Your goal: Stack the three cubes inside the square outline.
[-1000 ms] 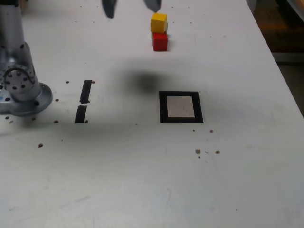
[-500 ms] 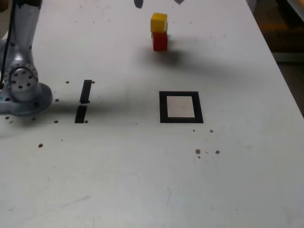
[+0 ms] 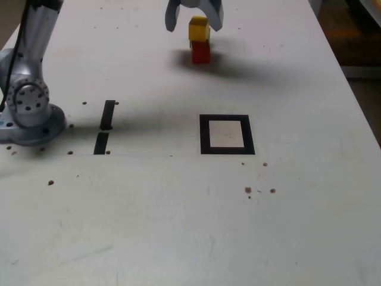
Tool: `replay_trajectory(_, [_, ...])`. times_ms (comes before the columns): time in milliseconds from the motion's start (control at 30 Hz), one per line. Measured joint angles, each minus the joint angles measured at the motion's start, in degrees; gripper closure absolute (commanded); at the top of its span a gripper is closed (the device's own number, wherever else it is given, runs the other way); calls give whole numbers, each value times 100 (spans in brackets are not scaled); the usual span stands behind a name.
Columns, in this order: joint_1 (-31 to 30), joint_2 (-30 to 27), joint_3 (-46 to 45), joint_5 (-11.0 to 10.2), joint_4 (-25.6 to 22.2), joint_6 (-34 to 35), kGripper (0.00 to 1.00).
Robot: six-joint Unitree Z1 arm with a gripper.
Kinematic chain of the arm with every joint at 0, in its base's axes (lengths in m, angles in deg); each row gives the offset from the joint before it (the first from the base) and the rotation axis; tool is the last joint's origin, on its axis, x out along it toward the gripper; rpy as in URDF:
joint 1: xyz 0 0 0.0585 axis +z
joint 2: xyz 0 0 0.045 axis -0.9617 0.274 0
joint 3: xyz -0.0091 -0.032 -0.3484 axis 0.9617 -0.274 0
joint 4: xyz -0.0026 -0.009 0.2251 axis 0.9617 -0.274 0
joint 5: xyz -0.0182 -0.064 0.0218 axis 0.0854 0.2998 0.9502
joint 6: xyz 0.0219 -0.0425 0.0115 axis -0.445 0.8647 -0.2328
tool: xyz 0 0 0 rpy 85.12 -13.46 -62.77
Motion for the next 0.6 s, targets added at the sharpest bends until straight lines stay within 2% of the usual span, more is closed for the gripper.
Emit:
replay_trajectory(167, [10,76,-9,70,224,-19,23])
replay_trajectory(433, [58,78,10,125,348,-33,58])
replay_trajectory(600, [58,78,-34,285,444,-39,63])
